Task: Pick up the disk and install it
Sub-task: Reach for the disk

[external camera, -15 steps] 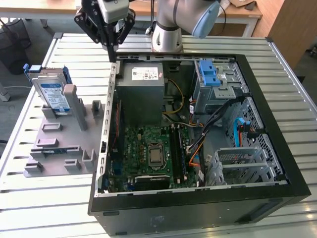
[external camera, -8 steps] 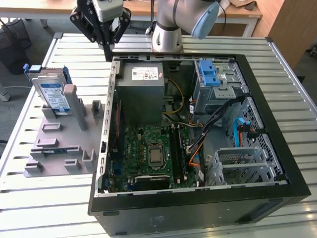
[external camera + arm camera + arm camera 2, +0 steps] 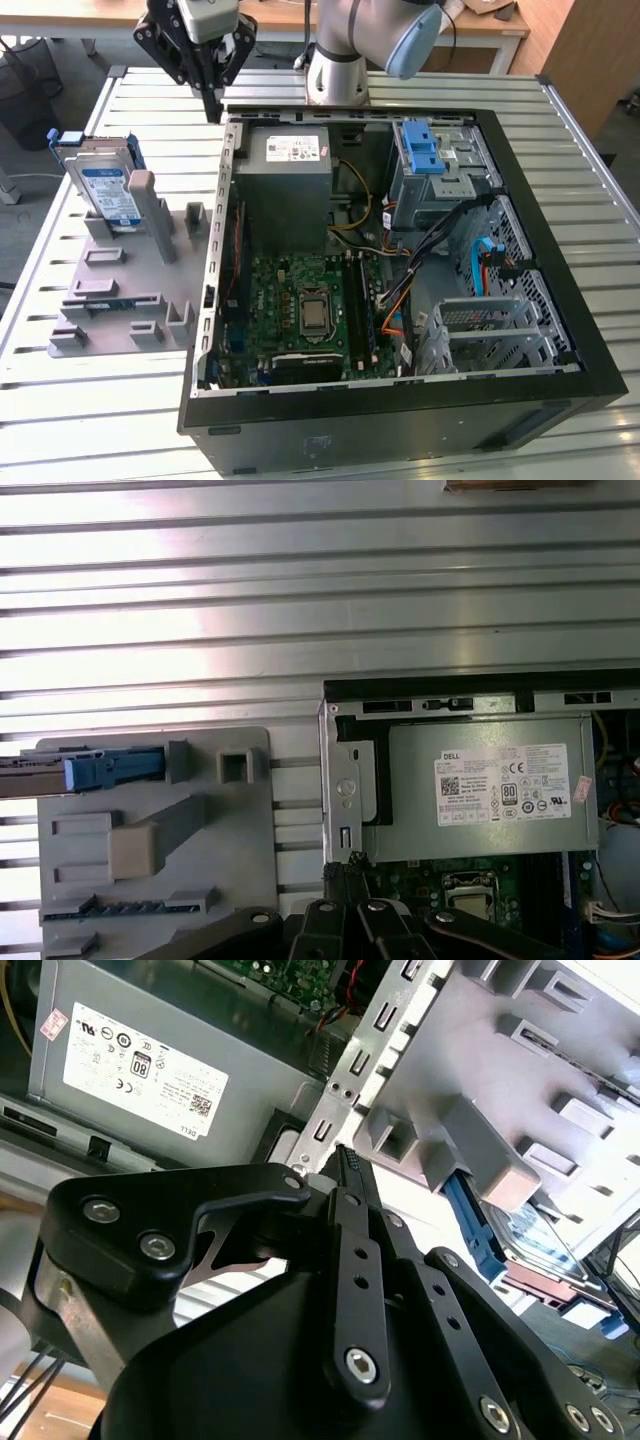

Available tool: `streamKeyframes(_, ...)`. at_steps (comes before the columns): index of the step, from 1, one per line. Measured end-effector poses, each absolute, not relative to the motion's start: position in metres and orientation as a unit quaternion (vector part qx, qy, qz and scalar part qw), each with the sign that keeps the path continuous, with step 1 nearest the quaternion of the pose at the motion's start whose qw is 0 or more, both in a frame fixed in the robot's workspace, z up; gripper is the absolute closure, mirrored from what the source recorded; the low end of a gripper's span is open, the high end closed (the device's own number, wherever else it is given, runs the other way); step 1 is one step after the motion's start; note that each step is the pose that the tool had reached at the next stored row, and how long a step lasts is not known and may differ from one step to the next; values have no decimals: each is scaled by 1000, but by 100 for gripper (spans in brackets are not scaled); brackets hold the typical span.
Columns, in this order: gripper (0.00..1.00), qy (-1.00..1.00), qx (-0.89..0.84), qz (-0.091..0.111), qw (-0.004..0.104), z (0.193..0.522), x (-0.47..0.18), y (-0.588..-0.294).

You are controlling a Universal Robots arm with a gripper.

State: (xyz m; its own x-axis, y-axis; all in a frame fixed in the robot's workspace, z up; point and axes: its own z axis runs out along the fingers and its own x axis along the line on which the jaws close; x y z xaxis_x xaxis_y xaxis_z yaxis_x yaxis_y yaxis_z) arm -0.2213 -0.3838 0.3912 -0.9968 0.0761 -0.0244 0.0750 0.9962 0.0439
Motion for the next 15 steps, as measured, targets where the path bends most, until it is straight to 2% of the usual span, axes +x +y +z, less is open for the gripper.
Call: streamKeyframes(15,89,999,38,22,13,390,-236,-379)
